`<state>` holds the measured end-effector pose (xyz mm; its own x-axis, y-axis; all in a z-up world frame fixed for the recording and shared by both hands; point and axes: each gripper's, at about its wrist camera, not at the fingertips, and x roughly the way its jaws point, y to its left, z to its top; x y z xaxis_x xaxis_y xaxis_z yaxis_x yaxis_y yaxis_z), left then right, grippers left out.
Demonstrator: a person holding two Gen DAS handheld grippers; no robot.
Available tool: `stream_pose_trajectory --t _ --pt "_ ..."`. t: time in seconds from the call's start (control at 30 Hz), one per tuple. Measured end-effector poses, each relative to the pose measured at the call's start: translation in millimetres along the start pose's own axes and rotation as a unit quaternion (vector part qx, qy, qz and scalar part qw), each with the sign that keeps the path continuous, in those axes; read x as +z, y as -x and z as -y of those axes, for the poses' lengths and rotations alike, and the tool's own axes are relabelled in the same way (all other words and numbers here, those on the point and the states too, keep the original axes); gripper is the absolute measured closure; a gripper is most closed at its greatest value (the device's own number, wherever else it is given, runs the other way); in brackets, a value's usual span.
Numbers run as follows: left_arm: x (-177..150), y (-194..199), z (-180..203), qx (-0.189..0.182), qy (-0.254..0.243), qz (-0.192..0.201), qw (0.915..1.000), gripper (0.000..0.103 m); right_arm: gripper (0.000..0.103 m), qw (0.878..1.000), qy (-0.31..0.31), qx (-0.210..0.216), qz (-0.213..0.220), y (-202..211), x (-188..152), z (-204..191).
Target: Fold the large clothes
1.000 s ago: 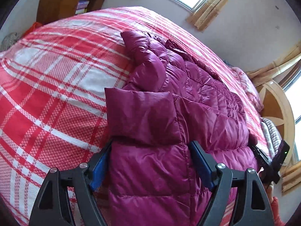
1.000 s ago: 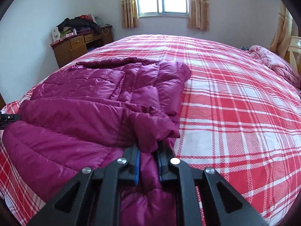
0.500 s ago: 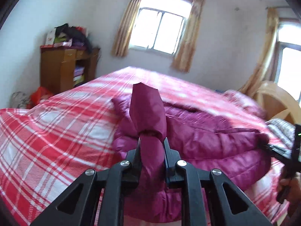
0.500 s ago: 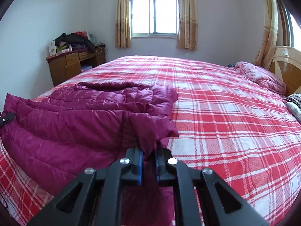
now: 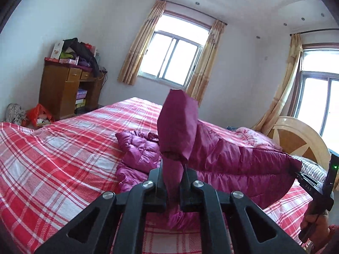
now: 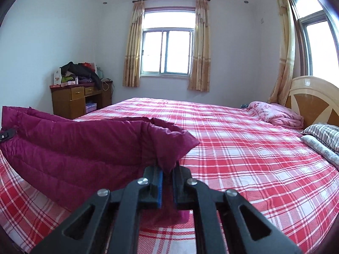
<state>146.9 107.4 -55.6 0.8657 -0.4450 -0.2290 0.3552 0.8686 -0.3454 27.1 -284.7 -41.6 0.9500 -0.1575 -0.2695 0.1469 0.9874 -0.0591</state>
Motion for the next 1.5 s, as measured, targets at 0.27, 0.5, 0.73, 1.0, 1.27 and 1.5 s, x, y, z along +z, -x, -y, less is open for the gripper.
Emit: stream_pose_trajectory --t 0.27,0.5,0.73,1.0,1.27,1.5 --pt "15 43 19 -0.01 -0.01 0.066 0.9978 0.097 0.095 0.997 -0.019 -0.028 0.072 55 14 9" --pt "13 56 25 -0.02 0.005 0.093 0.9955 0.097 0.095 0.994 -0.017 -0.038 0.102 80 13 15" --pt "4 7 6 0.014 0.012 0.039 0.9991 0.097 0.095 0.996 0.016 -0.039 0.074 34 14 12" --pt "57 -94 -11 0.055 -0.012 0.001 0.9984 0.097 0.095 0.999 0.019 -0.025 0.037 -85 60 9" --pt "53 -242 -50 0.153 -0.015 -0.089 0.9841 0.097 0.095 0.997 0.033 -0.033 -0.069 -244 60 1" --pt "3 -307 -90 0.19 0.044 -0.204 0.9595 0.093 0.093 0.981 0.076 -0.061 -0.168 -308 5 -11"
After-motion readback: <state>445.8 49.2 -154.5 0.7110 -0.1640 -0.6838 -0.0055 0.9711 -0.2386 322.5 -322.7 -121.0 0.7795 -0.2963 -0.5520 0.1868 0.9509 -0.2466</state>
